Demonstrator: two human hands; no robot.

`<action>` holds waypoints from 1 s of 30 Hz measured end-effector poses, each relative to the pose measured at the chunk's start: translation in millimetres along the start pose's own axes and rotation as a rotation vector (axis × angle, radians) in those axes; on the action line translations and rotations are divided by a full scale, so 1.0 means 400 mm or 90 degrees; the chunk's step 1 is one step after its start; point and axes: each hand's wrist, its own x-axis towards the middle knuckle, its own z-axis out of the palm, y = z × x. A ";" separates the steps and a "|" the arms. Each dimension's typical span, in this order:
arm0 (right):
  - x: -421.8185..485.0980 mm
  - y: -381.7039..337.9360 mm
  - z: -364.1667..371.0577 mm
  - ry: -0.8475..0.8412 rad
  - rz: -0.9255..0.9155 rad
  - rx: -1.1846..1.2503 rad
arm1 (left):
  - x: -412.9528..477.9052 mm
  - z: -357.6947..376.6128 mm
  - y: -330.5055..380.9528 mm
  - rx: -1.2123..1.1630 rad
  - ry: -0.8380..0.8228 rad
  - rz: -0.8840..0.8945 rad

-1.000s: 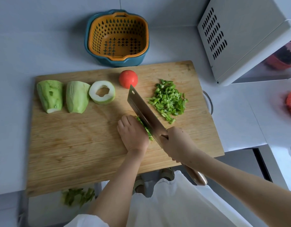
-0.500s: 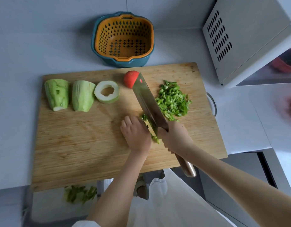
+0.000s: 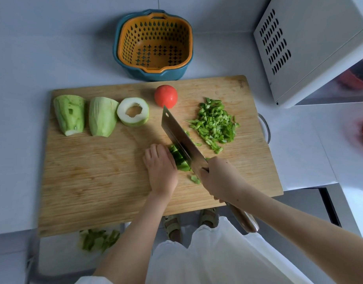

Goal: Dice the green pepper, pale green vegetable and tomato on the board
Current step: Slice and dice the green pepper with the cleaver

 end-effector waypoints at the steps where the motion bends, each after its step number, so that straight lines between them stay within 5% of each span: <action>1: 0.003 -0.006 -0.001 -0.003 0.005 0.005 | 0.001 0.000 0.001 0.002 0.000 0.003; 14: 0.051 -0.017 0.021 0.066 -0.022 0.082 | 0.009 0.001 0.010 -0.004 -0.018 -0.025; 30: 0.050 -0.041 0.045 0.036 -0.001 -0.011 | 0.005 0.006 0.009 -0.004 -0.001 -0.022</action>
